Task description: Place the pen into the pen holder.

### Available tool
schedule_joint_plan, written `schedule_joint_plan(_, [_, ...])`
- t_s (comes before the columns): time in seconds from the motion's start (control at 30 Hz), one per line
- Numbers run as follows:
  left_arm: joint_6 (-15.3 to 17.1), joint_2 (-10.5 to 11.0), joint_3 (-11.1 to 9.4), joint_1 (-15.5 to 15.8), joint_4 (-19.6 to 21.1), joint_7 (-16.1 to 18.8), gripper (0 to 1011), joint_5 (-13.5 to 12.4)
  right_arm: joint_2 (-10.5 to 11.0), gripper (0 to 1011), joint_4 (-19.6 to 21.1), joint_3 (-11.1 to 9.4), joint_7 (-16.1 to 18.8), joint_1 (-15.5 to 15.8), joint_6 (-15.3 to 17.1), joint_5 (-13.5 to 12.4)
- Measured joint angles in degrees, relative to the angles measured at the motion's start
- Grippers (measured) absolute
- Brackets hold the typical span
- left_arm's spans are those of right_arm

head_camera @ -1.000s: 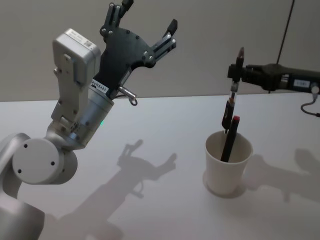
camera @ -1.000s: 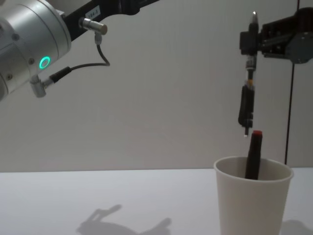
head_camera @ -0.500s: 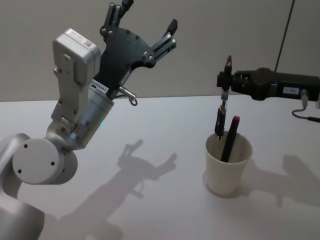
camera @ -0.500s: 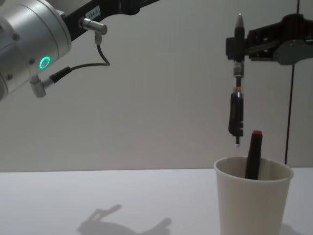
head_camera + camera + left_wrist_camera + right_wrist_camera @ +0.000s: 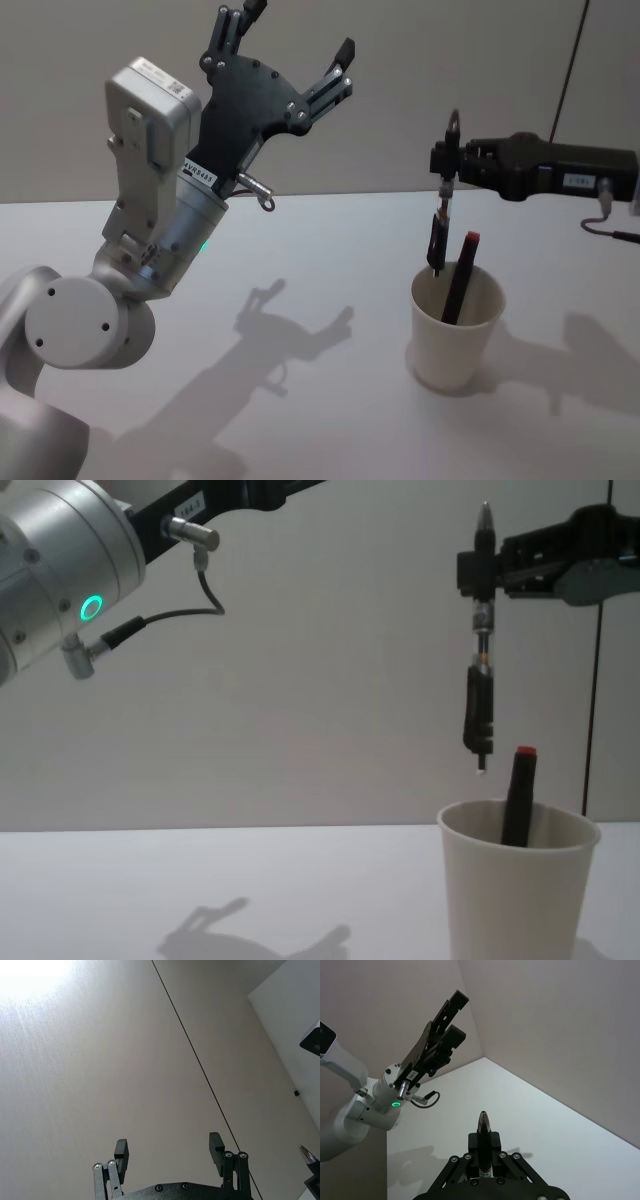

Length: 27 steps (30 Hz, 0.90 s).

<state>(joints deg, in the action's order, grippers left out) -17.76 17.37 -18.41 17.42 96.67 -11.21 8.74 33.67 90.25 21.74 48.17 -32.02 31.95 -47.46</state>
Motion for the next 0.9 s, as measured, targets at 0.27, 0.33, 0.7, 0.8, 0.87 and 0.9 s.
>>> schedule_joint_plan(0.27, [0.0,0.0,0.0,0.0,0.0,0.0,1001,0.0,0.8,118,0.8,-0.1,-0.9,0.3,-1.2,0.7])
schedule_joint_plan(0.33, [0.0,0.0,0.0,0.0,0.0,0.0,1001,0.0,1.2,118,1.0,-0.1,-1.1,0.5,-1.4,1.0])
schedule_joint_plan(0.7, [0.0,0.0,0.0,0.0,0.0,0.0,1001,0.0,2.9,118,1.8,0.1,-1.2,1.3,-1.5,2.1])
schedule_joint_plan(0.8, [0.0,0.0,0.0,0.0,0.0,0.0,1001,0.0,3.2,118,1.9,0.1,-1.2,1.5,-1.5,2.3])
schedule_joint_plan(0.87, [0.0,0.0,0.0,0.0,0.0,0.0,1001,0.0,3.3,120,2.0,0.1,-1.1,1.5,-1.4,2.4])
schedule_joint_plan(0.9, [0.0,0.0,0.0,0.0,0.0,0.0,1001,0.0,3.4,120,2.0,0.2,-1.1,1.6,-1.4,2.4])
